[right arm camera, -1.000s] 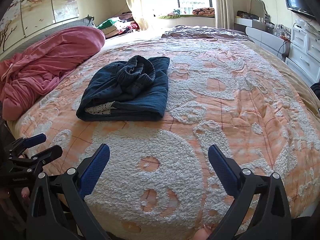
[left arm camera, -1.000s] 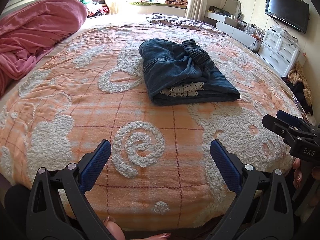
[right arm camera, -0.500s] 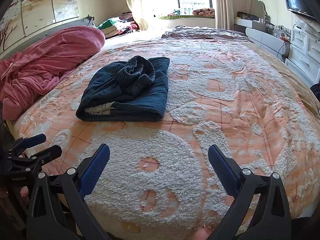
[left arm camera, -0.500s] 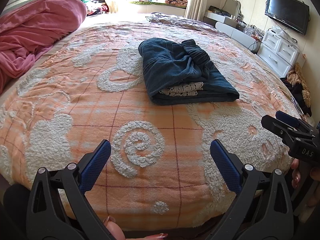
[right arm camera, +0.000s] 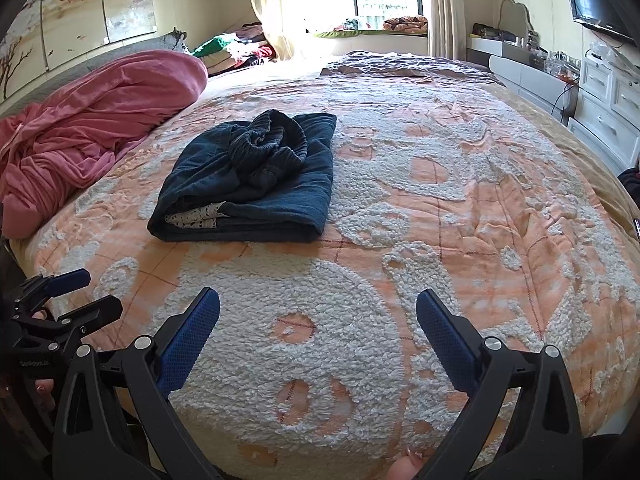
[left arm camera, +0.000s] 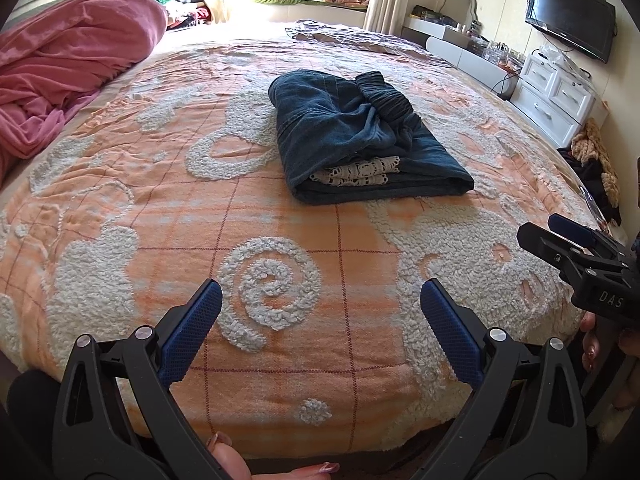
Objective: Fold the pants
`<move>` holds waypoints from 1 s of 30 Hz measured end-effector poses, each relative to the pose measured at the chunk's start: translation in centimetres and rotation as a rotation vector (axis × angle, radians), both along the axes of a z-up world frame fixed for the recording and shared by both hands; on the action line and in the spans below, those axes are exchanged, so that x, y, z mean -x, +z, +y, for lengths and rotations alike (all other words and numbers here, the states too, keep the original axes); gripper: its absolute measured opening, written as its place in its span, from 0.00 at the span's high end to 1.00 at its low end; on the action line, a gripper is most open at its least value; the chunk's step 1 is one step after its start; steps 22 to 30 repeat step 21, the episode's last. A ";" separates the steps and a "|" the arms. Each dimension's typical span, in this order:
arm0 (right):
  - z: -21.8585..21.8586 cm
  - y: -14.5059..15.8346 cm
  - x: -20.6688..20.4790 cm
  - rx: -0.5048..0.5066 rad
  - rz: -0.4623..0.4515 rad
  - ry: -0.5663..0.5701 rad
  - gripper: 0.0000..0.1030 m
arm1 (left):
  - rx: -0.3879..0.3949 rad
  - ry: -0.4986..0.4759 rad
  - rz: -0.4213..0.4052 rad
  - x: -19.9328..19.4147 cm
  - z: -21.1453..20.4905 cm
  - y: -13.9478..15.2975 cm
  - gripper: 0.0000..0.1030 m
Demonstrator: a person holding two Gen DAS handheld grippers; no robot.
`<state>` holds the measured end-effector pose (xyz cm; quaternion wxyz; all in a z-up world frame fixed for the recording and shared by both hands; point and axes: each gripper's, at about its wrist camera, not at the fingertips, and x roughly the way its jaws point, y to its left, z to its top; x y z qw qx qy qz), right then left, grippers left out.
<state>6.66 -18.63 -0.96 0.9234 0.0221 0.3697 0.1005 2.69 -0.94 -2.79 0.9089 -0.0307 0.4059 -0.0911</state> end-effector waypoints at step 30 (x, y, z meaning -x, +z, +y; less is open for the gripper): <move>-21.5 3.9 -10.2 -0.067 0.066 -0.449 0.05 | -0.105 0.481 0.034 -12.7 20.0 2.1 0.09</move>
